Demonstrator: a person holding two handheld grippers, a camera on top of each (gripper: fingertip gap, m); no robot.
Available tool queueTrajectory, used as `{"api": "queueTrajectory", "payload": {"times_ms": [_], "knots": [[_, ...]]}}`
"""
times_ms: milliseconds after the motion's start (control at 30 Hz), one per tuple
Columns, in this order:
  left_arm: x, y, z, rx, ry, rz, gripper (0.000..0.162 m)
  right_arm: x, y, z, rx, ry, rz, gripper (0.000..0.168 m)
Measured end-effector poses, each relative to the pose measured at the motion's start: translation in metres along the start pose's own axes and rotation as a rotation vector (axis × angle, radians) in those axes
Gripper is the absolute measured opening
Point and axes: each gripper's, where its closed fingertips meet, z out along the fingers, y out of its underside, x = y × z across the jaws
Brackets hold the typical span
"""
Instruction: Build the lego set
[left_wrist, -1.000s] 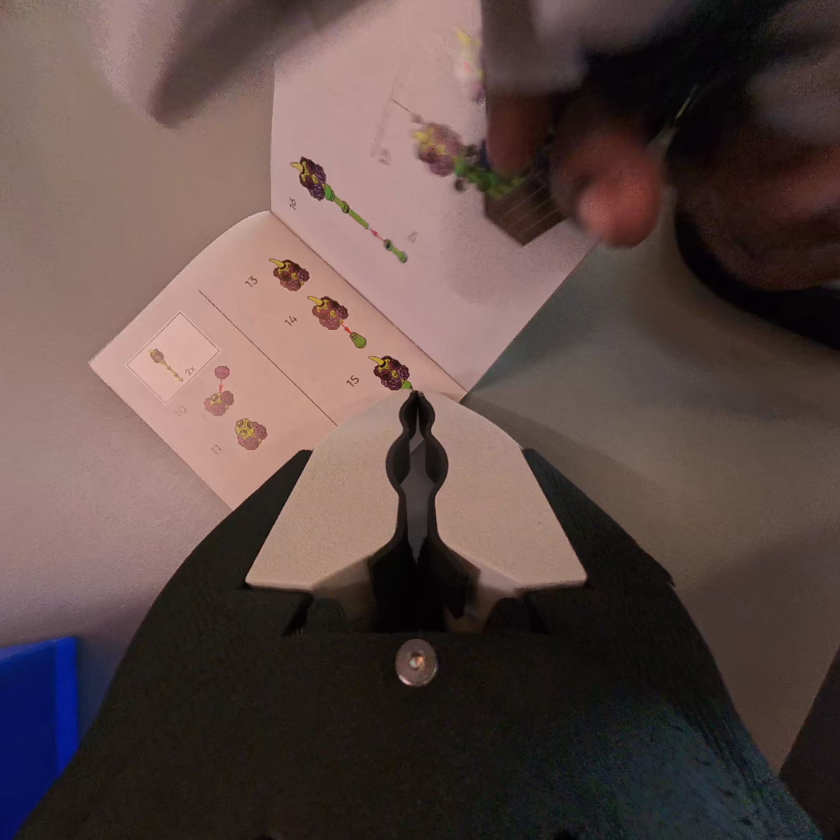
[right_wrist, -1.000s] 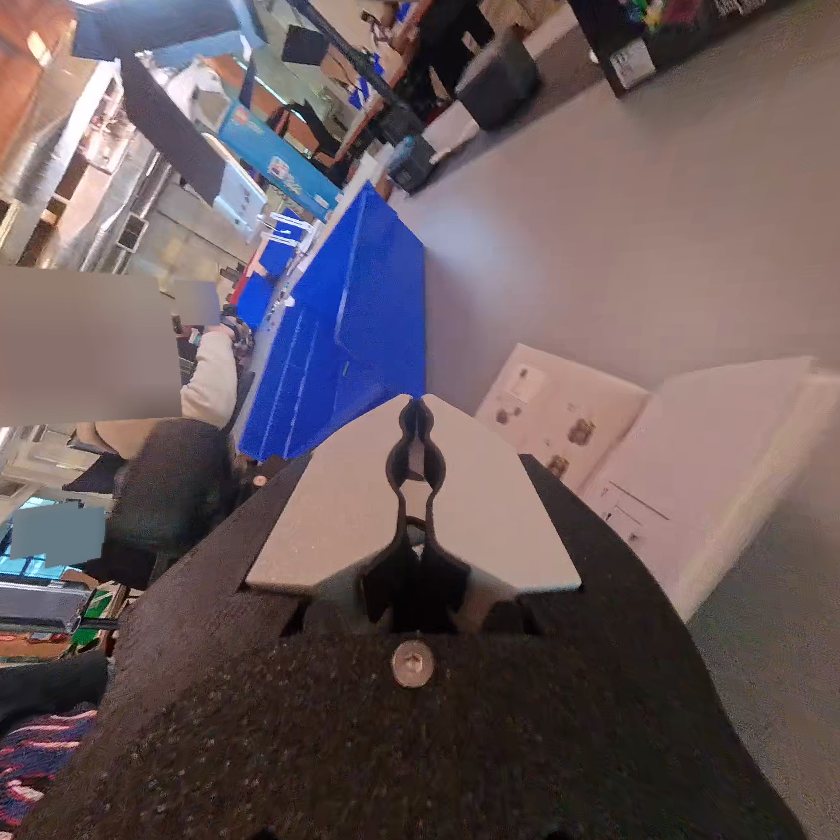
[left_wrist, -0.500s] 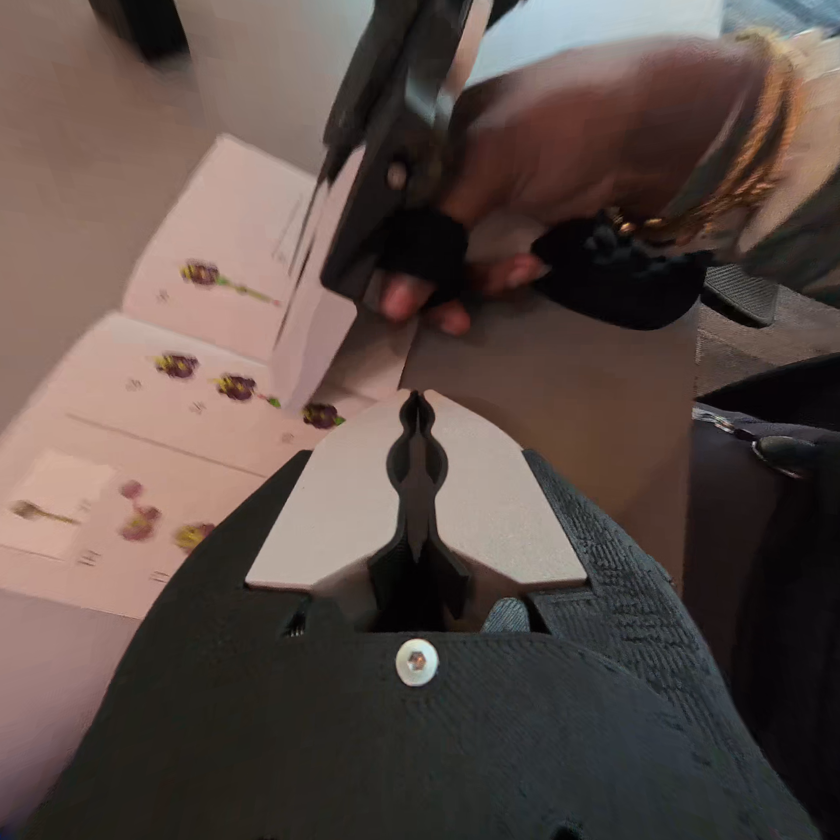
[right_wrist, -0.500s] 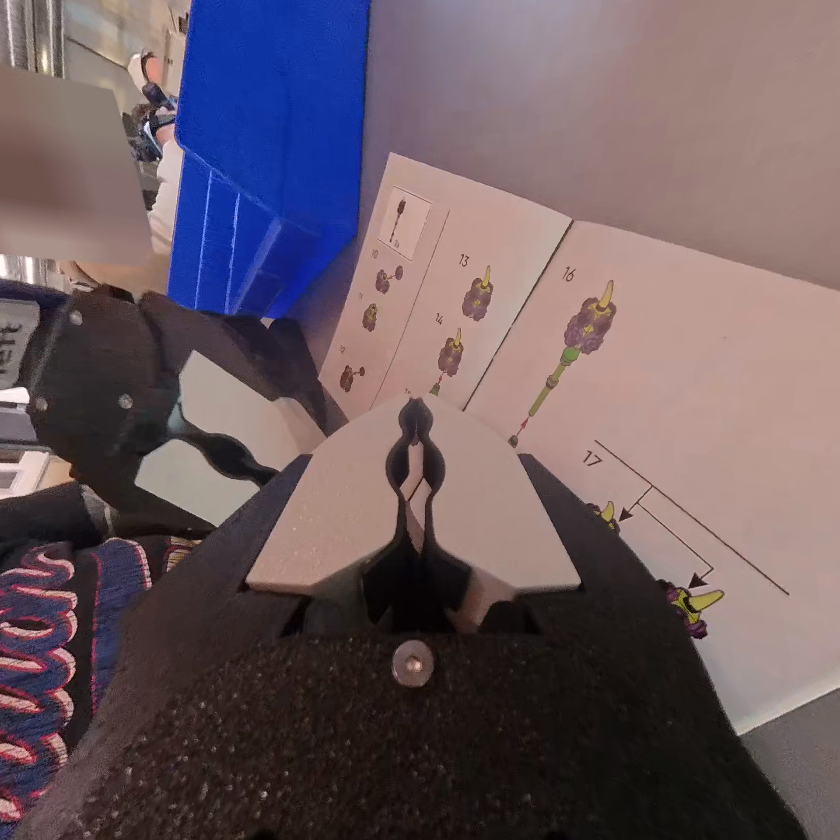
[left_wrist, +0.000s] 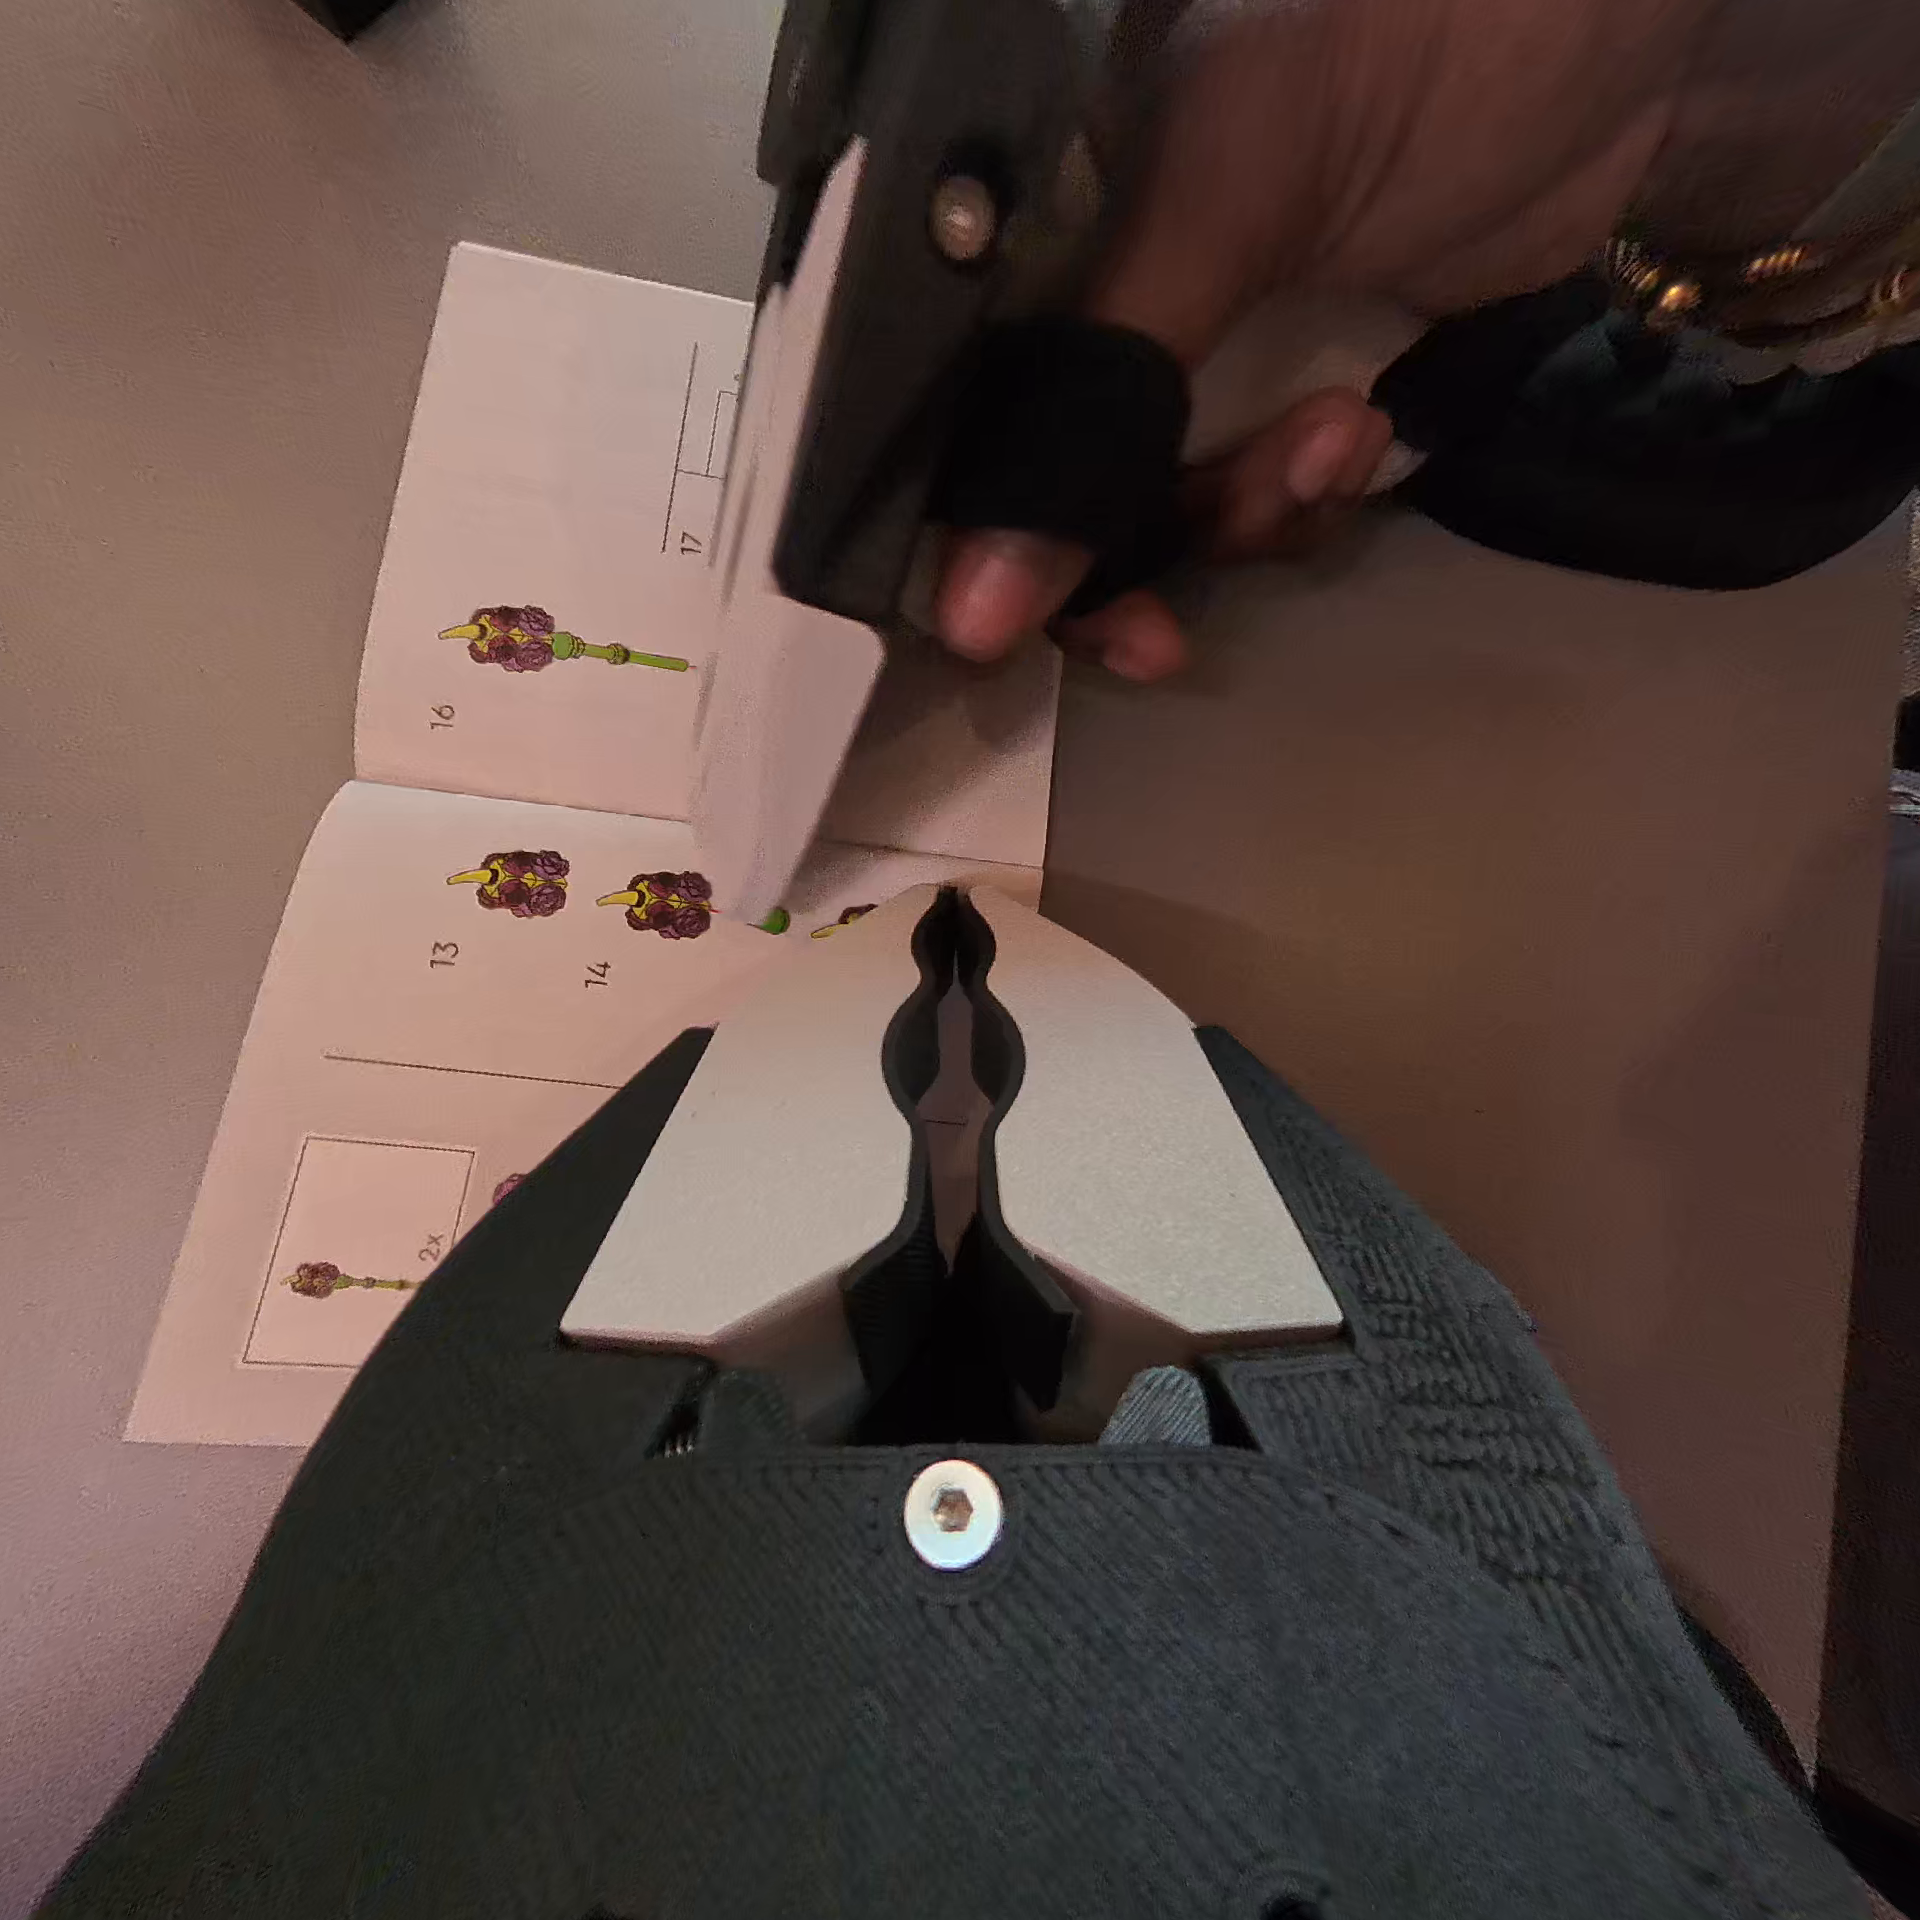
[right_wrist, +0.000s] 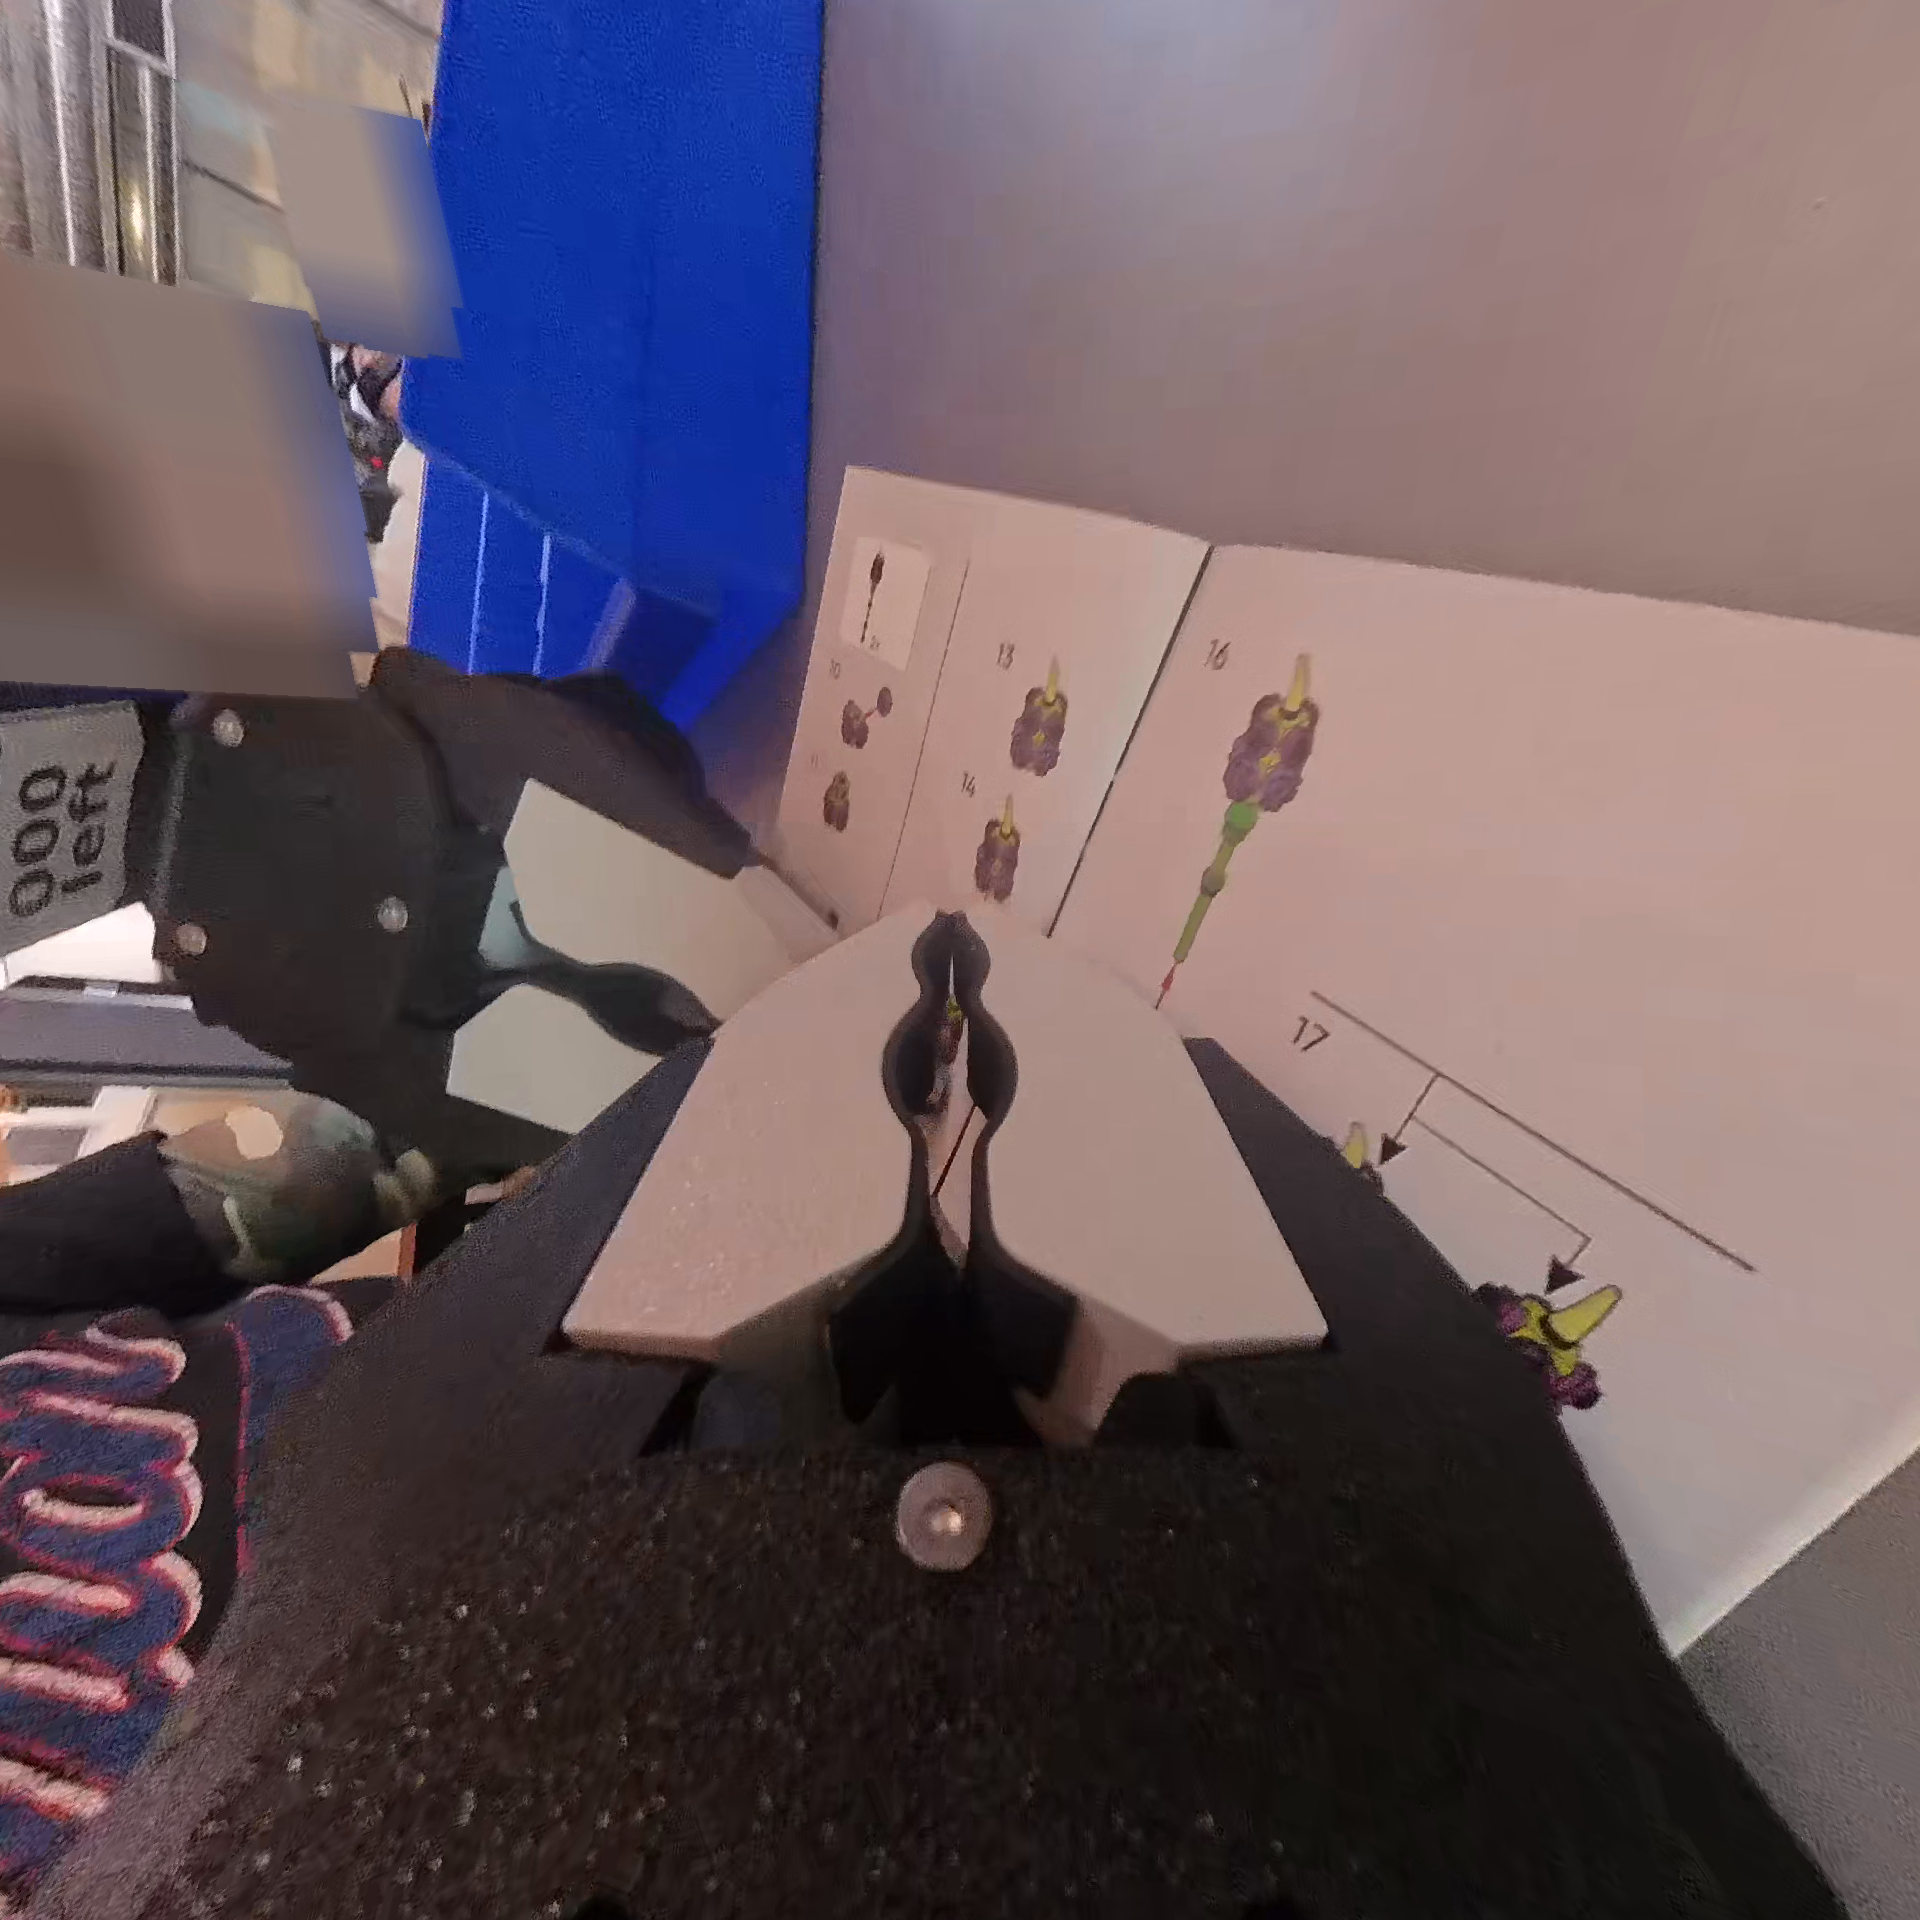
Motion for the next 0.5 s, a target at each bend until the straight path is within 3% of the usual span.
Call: {"api": "queueTrajectory", "payload": {"times_ms": [200,400,500], "knots": [[0.000,0.000,-0.001,0.007,0.049,0.000,0.001,0.018,-0.038,0.004,0.089,0.101,-0.020,0.000],[-0.013,0.001,-0.003,-0.010,-0.060,0.046,0.001,0.023,-0.060,0.016,0.073,0.111,-0.084,0.000],[-0.016,0.001,-0.003,-0.005,-0.049,0.027,0.001,0.029,-0.069,0.015,0.144,0.159,-0.068,0.000]]}}
